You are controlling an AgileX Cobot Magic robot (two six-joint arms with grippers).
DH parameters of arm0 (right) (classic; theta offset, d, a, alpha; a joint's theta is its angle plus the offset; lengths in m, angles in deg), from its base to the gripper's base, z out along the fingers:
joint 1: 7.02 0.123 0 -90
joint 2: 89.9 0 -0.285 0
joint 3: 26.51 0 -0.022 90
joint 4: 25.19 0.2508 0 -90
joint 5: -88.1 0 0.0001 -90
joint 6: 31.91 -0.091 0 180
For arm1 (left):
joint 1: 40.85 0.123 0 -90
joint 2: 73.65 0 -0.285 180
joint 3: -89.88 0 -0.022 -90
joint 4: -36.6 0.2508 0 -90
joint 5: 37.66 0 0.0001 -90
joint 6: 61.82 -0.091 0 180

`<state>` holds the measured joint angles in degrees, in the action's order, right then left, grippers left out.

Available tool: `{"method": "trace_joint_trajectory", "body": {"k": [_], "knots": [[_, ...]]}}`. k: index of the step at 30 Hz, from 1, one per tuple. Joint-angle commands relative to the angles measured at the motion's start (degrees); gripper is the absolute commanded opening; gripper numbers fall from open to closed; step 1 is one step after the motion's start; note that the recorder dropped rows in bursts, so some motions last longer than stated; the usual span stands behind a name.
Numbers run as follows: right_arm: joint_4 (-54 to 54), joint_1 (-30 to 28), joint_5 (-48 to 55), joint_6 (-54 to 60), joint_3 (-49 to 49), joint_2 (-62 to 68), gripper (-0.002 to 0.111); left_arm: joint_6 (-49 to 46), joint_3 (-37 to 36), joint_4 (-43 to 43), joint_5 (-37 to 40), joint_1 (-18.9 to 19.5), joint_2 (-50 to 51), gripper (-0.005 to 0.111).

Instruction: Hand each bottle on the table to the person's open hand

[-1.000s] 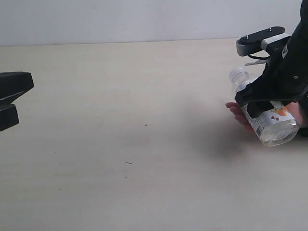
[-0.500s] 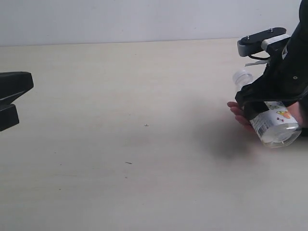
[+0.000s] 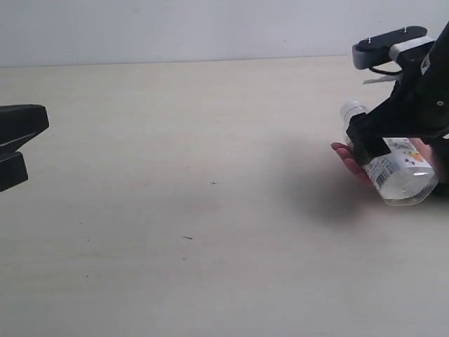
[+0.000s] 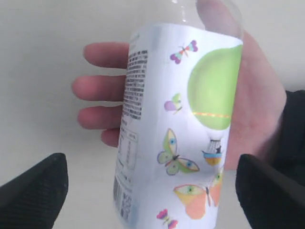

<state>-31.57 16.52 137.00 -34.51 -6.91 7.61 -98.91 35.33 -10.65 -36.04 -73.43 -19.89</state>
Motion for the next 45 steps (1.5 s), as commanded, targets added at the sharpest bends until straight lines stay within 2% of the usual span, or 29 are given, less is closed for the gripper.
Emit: {"method": "trace_joint_trajectory", "body": {"k": [1,3,5,8,12,18,24,45], "knots": [[7.98,0.16,0.76,7.43,-1.09,-7.03,0.087,-0.24,-0.18,0.20,-0.05,0.09,-0.35,0.000],[14.84,0.16,0.76,12.27,-1.09,-10.30,0.082,-0.24,-0.18,0.20,-0.05,0.09,-0.35,0.000],[22.82,0.16,1.05,17.92,-1.09,-13.80,0.070,-0.24,-0.18,0.20,-0.05,0.09,-0.35,0.000],[32.59,0.16,1.05,23.59,-0.16,-18.40,0.040,-0.24,-0.18,0.20,-0.05,0.09,-0.35,0.000],[40.44,0.16,1.27,32.03,4.59,-25.40,0.000,-0.24,-0.18,0.20,-0.05,0.09,-0.35,0.000],[44.85,0.16,-3.97,34.41,12.01,-37.27,0.000,-0.24,-0.18,0.20,-0.05,0.09,-0.35,0.000],[46.78,0.16,-2.42,34.41,12.06,-42.35,0.000,-0.24,-0.18,0.20,-0.05,0.09,-0.35,0.000],[46.45,0.16,-2.30,34.02,12.06,-41.80,0.000,-0.12,-0.18,0.20,-0.05,0.09,-0.35,0.000]]}}
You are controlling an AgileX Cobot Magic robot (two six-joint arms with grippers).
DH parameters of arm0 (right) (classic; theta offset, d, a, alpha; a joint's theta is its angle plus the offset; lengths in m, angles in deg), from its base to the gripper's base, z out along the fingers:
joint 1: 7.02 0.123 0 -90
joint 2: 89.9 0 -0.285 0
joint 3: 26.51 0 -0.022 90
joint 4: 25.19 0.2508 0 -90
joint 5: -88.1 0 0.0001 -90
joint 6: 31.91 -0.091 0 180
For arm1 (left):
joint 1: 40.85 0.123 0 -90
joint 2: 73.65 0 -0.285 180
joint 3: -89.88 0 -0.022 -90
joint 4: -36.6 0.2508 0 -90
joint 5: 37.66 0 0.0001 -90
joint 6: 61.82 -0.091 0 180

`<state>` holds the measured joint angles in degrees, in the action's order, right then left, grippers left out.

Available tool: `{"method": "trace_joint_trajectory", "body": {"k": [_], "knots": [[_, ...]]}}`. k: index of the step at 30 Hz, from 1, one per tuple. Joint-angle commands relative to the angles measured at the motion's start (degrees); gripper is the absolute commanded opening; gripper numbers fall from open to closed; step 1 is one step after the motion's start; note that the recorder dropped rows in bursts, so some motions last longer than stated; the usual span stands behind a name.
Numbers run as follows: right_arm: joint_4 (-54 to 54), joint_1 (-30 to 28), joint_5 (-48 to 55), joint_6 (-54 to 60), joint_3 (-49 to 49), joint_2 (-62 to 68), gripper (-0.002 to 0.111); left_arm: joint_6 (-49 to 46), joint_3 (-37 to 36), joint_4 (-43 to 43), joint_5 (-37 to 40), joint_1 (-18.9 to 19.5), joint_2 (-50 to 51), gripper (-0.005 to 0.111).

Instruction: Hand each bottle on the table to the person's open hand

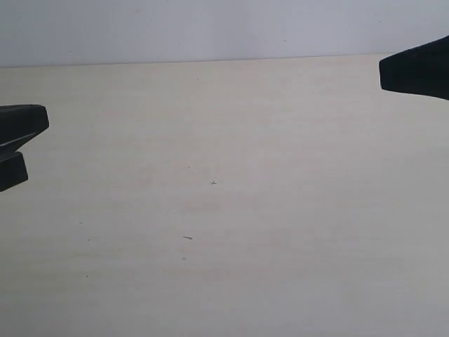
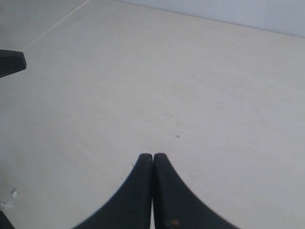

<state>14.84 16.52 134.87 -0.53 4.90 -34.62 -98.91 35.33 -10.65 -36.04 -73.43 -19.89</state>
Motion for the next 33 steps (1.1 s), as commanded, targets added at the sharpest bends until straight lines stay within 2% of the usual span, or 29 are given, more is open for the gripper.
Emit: {"method": "trace_joint_trajectory", "body": {"k": [1,5,9,17,20,26,33], "knots": [[0.05,0.16,-0.17,0.05,0.25,0.43,0.000,-0.27,-0.18,0.20,-0.05,0.09,-0.35,0.000],[-1.36,0.16,-0.48,1.05,0.25,-1.14,0.000,-0.27,-0.18,0.20,-0.05,0.09,-0.35,0.000],[-8.25,0.06,-3.81,1.34,1.63,-4.30,0.000,-0.17,-0.18,0.20,-0.05,0.09,-0.35,0.000],[-10.41,-1.01,-29.99,1.49,18.50,-21.46,0.000,-0.17,-0.18,0.20,-0.05,0.09,-0.35,0.000],[-10.71,-2.95,-34.78,1.49,23.42,-30.20,0.000,-0.17,-0.18,0.20,-0.05,0.09,-0.35,0.000],[-10.70,-3.33,-35.40,1.59,26.13,-41.55,0.000,-0.17,-0.18,0.20,-0.05,0.09,-0.35,0.000],[-10.45,-3.33,-34.44,1.32,26.46,-45.03,0.000,-0.17,-0.18,0.20,-0.05,0.09,-0.35,0.000]]}}
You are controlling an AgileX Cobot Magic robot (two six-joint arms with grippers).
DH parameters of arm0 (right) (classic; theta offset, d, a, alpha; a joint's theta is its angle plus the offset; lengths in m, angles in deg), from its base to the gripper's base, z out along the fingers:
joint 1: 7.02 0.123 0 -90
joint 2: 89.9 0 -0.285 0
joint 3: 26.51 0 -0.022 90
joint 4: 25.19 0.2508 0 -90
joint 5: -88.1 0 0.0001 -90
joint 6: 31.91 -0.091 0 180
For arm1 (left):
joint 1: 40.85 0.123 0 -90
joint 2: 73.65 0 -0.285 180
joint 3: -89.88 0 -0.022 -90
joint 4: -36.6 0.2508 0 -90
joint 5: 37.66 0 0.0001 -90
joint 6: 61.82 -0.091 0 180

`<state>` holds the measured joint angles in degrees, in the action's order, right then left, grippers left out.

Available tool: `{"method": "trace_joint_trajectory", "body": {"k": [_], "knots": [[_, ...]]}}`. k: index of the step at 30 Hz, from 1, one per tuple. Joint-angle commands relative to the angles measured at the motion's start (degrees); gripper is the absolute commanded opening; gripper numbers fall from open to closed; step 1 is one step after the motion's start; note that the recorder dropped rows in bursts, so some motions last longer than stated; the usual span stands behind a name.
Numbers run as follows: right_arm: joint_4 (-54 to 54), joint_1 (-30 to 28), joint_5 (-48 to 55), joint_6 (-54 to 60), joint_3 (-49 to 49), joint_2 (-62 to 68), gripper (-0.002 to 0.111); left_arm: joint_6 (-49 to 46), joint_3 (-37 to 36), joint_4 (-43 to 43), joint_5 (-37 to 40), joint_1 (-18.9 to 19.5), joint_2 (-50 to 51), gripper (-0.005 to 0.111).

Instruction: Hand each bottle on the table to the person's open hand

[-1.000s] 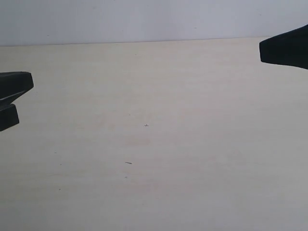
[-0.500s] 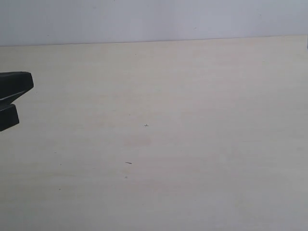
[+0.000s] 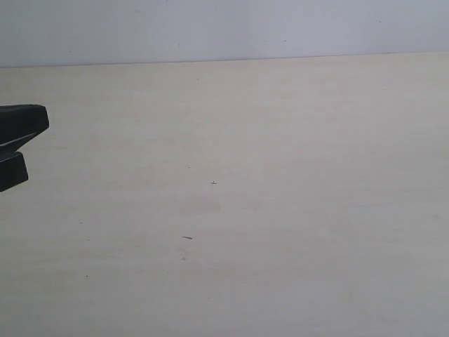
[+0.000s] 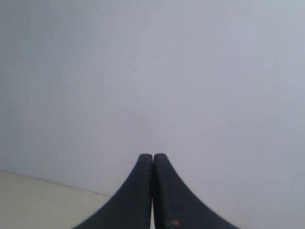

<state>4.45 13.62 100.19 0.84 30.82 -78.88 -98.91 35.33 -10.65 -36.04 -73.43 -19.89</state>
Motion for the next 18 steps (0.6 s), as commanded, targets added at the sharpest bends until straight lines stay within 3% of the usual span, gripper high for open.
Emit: {"method": "trace_joint_trajectory", "body": {"k": [1,9,18], "knots": [[-0.60,-0.42,1.04,-0.61,0.54,-0.77,0.000,-0.17,-0.18,0.20,-0.05,0.09,-0.35,0.000],[-28.74,-5.19,4.77,-33.24,2.47,-3.23,0.000,-0.17,-0.18,0.20,-0.05,0.09,-0.35,0.000],[-30.98,-6.13,4.44,-34.38,18.57,-3.23,0.000,-0.17,-0.18,0.20,-0.05,0.09,-0.35,0.000]]}}
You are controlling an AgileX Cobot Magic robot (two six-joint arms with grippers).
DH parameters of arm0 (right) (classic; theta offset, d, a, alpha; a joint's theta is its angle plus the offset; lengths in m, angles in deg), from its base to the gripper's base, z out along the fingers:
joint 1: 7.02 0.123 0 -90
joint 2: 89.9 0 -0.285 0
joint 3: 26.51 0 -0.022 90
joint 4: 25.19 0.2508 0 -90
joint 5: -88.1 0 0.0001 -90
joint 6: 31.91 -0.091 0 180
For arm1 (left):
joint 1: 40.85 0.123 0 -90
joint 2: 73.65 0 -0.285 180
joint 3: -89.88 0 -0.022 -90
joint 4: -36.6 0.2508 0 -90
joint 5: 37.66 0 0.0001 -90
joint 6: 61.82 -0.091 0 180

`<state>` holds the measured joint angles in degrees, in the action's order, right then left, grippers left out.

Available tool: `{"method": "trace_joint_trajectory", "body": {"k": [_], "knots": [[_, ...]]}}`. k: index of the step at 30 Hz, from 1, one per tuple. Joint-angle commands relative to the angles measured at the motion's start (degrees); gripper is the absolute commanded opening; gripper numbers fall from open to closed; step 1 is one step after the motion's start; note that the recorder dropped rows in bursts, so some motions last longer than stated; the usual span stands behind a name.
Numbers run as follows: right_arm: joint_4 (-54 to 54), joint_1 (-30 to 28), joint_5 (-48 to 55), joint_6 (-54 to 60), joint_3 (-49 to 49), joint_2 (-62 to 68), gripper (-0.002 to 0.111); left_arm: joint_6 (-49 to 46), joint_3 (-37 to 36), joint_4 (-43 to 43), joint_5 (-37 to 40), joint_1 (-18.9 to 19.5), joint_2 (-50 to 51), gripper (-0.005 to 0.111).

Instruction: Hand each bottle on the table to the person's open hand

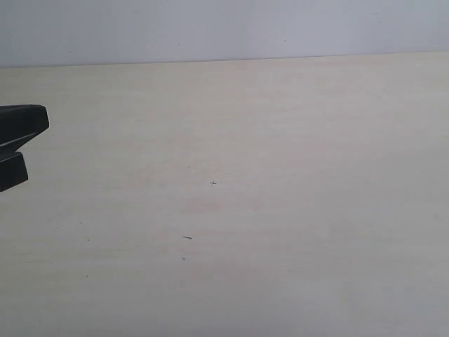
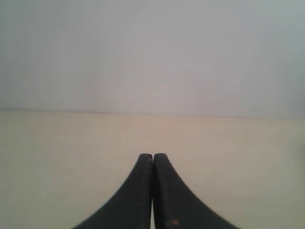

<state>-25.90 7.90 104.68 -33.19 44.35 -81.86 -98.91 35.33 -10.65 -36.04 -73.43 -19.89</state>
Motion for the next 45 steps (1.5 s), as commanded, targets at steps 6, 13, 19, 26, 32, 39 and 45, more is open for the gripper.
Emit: {"method": "trace_joint_trajectory", "body": {"k": [6,13,19,26,32,39,45], "knots": [[-0.18,-0.41,-0.43,-0.97,6.35,-0.25,0.000,-0.17,-0.18,0.20,-0.05,0.09,-0.35,0.000],[0.24,-0.41,-0.43,-0.95,6.35,-0.25,0.000,-0.17,-0.18,0.20,-0.05,0.09,-0.35,0.000],[0.24,-0.41,-0.43,-0.95,6.35,-0.25,0.000,-0.17,-0.18,0.20,-0.05,0.09,-0.35,0.000],[0.24,-0.41,-0.43,-0.95,6.35,-0.25,0.000,-0.17,-0.18,0.20,-0.05,0.09,-0.35,0.000],[0.24,-0.41,-0.43,-0.95,6.35,-0.25,0.000,-0.17,-0.18,0.20,-0.05,0.09,-0.35,0.000],[0.38,-0.41,-0.43,-0.95,6.35,-0.25,0.000,-0.17,-0.18,0.20,-0.05,0.09,-0.35,0.000],[0.38,-0.41,-0.43,-0.95,6.35,-0.25,0.000,-0.16,-0.18,0.20,0.04,1.16,-0.46,0.000]]}}
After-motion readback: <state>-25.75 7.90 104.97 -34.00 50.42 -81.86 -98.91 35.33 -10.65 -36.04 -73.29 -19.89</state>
